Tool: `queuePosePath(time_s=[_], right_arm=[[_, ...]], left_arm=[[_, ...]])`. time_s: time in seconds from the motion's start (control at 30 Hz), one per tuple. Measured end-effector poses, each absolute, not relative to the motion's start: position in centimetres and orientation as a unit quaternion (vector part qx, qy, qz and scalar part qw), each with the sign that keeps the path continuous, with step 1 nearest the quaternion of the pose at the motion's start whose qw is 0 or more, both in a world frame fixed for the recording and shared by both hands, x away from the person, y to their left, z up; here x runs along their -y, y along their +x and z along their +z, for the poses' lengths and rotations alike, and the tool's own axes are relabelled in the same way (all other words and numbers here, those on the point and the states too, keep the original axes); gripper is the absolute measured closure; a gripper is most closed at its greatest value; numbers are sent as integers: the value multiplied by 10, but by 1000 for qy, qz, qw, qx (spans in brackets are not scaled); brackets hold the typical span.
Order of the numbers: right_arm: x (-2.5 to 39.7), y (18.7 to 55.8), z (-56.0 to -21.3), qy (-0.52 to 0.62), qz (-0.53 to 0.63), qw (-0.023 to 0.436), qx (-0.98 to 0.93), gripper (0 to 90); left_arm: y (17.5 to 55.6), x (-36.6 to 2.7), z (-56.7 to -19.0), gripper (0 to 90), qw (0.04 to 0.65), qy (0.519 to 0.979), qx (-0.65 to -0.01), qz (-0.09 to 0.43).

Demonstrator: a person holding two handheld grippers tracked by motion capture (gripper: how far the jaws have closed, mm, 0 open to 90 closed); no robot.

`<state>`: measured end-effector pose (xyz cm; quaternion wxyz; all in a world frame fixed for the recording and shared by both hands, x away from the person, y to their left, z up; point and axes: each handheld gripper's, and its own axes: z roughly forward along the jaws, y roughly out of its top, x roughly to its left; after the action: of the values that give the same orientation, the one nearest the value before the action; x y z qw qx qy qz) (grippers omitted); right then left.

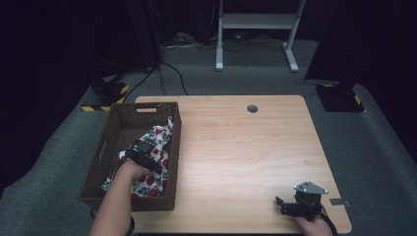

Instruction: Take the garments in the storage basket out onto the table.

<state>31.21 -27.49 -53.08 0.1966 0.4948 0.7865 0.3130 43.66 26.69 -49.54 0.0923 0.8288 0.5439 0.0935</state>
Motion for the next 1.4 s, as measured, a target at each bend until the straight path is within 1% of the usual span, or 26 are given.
queuePosePath(time_s=[0.07,0.13,0.17,0.27,0.4,0.5,0.57,0.73,0.93,1.03,1.4], right_arm=[[275,312,-531,494,313,197,-787,0],[275,312,-531,493,312,197,-788,0],[275,312,-531,493,312,197,-788,0],[275,312,-531,493,313,197,-787,0],[275,312,-531,493,314,196,-788,0],[275,312,-531,493,314,196,-787,0],[275,312,-531,494,314,195,-787,0],[275,313,-531,494,315,195,-787,0],[275,313,-531,493,315,195,-787,0],[275,313,-531,493,315,195,-787,0],[275,313,-531,493,314,195,-787,1]], left_arm=[[435,-271,-493,268,116,830,-540,80],[433,-274,-493,453,126,830,-537,83],[432,-274,-493,453,127,830,-537,87],[430,-274,-493,577,124,833,-531,98],[429,-270,-492,645,116,840,-519,109],[429,-268,-491,729,111,844,-514,110],[428,-266,-490,744,111,847,-508,110],[423,-271,-474,755,139,840,-510,124],[411,-279,-445,753,185,824,-504,178],[405,-282,-438,754,202,818,-502,196],[386,-280,-420,757,253,793,-472,290]])
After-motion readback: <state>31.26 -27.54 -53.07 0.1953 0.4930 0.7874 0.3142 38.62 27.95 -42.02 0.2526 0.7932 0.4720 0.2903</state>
